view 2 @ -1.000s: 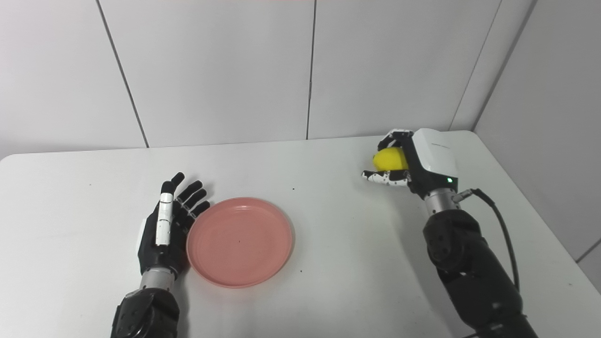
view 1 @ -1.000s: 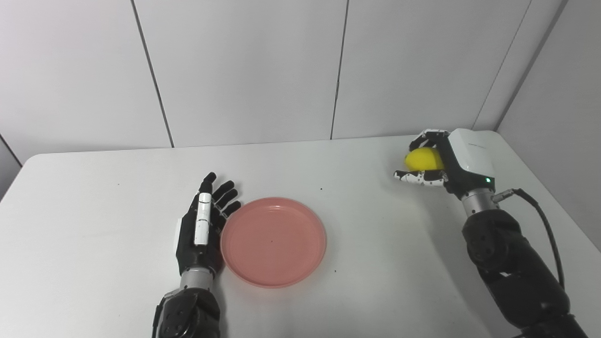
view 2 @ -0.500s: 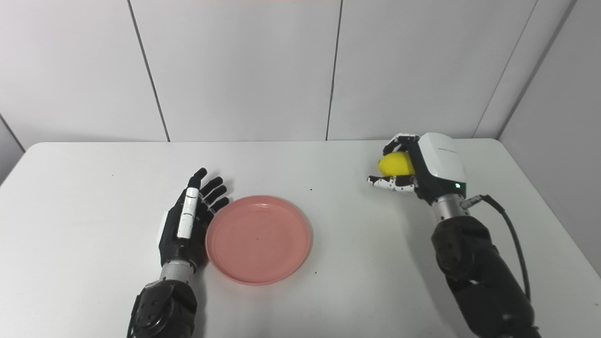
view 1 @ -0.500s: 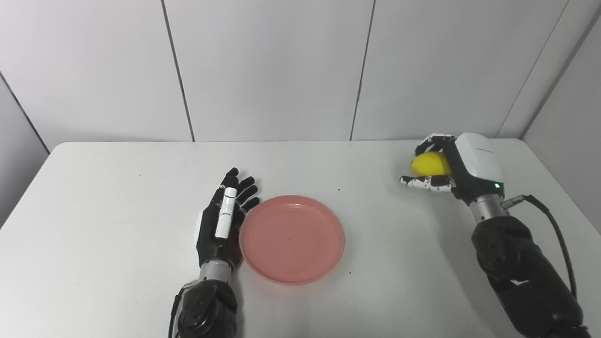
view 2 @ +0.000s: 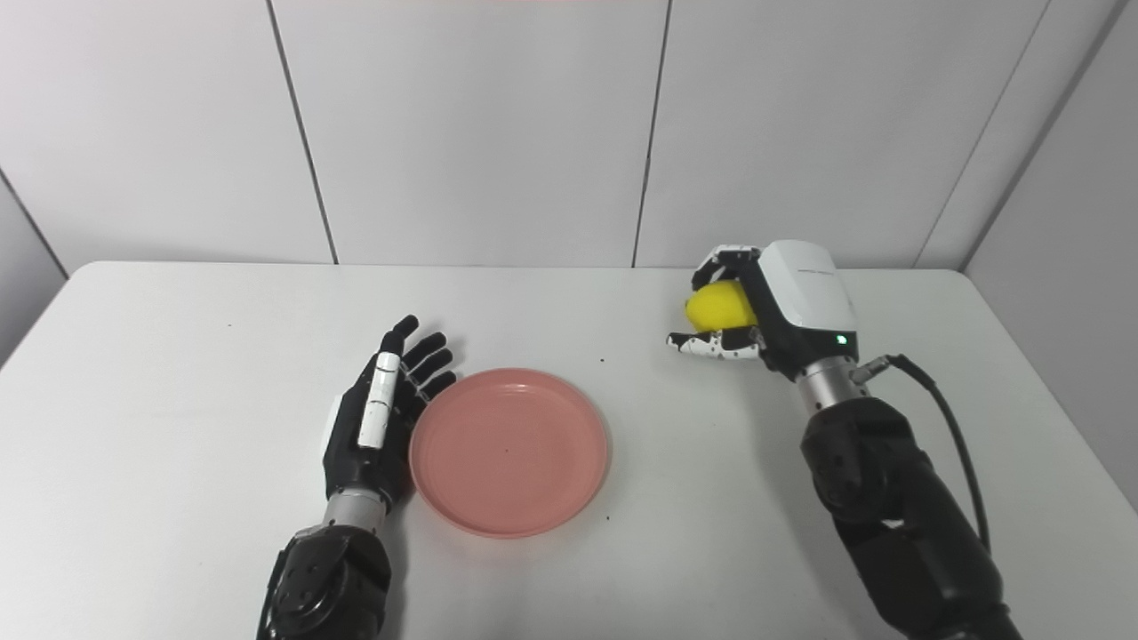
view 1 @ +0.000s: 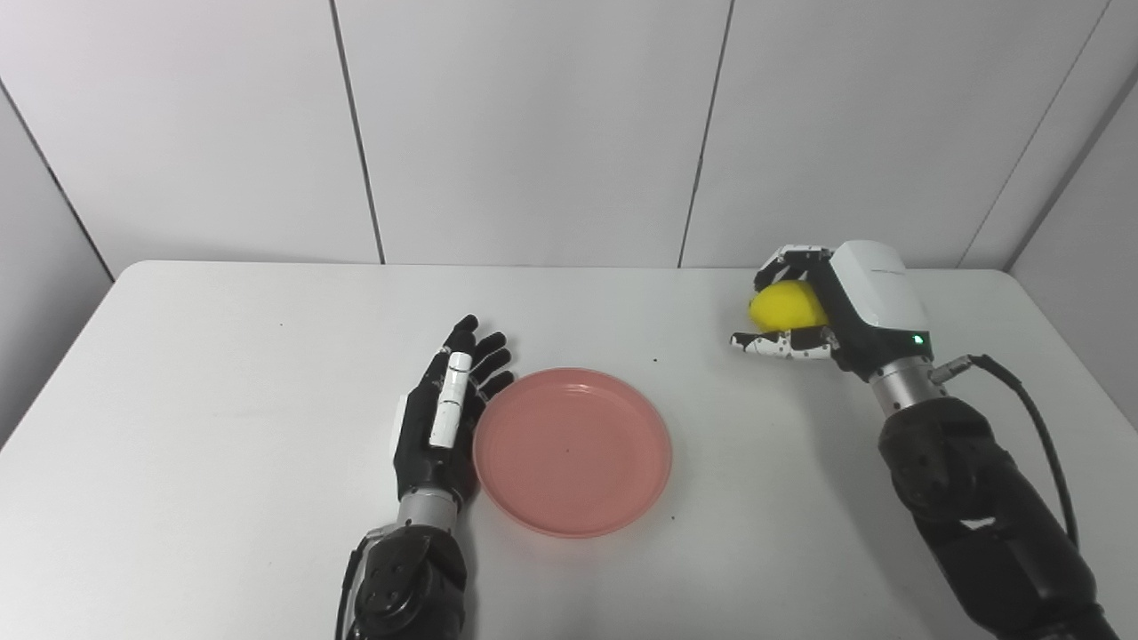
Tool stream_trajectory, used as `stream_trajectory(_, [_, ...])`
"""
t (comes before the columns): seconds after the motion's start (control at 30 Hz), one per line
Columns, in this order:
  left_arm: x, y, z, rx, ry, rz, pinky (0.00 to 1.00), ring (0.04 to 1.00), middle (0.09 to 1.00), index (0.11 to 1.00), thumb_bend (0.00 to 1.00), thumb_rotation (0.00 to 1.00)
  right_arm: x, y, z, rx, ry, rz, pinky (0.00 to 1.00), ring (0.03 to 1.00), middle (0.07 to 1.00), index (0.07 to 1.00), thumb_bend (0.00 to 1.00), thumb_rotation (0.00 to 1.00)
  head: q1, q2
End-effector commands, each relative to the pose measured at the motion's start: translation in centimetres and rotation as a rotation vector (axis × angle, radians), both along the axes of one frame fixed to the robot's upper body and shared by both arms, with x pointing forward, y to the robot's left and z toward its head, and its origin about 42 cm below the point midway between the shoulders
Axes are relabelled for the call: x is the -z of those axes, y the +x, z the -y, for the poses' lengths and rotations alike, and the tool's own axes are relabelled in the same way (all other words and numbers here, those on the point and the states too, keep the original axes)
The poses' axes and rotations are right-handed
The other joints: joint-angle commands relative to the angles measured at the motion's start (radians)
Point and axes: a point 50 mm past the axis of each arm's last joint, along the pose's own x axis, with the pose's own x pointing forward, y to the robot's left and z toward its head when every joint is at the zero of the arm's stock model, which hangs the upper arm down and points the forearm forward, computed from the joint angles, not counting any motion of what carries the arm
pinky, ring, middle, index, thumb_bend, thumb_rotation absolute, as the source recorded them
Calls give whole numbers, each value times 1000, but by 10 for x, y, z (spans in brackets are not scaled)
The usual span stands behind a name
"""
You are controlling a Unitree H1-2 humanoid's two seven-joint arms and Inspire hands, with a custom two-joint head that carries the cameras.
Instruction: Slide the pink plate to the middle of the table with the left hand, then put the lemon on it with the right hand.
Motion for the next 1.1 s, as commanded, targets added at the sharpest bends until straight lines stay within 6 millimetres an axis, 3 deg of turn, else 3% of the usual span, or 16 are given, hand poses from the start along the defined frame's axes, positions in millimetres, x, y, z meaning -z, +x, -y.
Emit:
stream_trajectory(0.0, [-3,-8,35,3,-89,-25,750,782,764,828,710,685,-30,5,-11,-62,-7,107,122,173,249,472,501,164,1,1])
stream_trajectory(0.53, [-2,-9,43,14,-100,-38,759,791,766,846,711,690,-41,6,-29,-136,4,117,112,162,239,471,501,161,51,-7])
stream_trajectory(1.07, [-2,-8,49,15,-107,-51,764,789,767,840,703,673,-50,4,-60,-250,-10,159,128,180,260,475,498,169,89,-11])
